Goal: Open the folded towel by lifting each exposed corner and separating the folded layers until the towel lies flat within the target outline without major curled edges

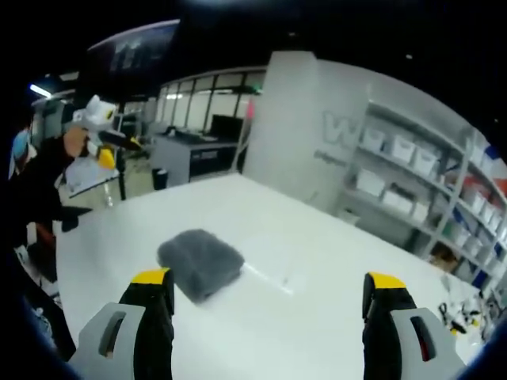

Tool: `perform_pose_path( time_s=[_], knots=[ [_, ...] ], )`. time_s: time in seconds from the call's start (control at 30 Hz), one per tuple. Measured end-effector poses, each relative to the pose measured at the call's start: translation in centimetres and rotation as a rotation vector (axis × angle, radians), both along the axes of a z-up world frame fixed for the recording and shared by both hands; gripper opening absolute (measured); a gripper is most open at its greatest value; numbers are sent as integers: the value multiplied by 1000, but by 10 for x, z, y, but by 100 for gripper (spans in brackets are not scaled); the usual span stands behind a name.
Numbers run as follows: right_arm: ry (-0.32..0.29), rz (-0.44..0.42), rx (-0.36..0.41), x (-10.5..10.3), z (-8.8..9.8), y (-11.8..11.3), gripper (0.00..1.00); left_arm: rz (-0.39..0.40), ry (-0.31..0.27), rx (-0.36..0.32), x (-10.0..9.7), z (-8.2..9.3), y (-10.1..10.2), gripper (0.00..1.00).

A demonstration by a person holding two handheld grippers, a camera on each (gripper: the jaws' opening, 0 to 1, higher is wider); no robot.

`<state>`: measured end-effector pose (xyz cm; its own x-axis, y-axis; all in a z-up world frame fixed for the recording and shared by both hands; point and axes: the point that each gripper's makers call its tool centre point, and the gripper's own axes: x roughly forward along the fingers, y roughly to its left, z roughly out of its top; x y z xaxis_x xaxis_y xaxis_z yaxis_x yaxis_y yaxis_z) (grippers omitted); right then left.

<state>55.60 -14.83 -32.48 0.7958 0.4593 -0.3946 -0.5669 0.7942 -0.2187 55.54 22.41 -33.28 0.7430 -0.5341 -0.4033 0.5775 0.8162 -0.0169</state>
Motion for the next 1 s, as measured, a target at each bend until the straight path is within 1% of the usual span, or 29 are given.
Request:
perform_pose_path(
  time_s=[0.1,0.2,0.37,0.5,0.63,0.83,0.9,1.0],
  knots=[
    [-4,-1,8,5,6,1,100,8,-4,-4,9,6,2,100],
    [-1,3,3,13,10,2,100,7,-1,-6,24,14,6,100],
    [3,6,-3,27,15,1,100,7,-1,6,44,19,9,100],
    [10,12,-4,40,17,3,100,4,11,9,55,16,7,100],
    [16,16,-20,51,17,6,100,10,28,23,62,8,7,100],
    [29,40,-32,62,9,17,100,8,44,20,67,3,7,100],
    [35,49,-46,66,3,18,100,8,44,18,65,1,5,99],
    [64,54,-35,70,-10,17,100,5,48,20,67,-1,3,99]
  ],
)
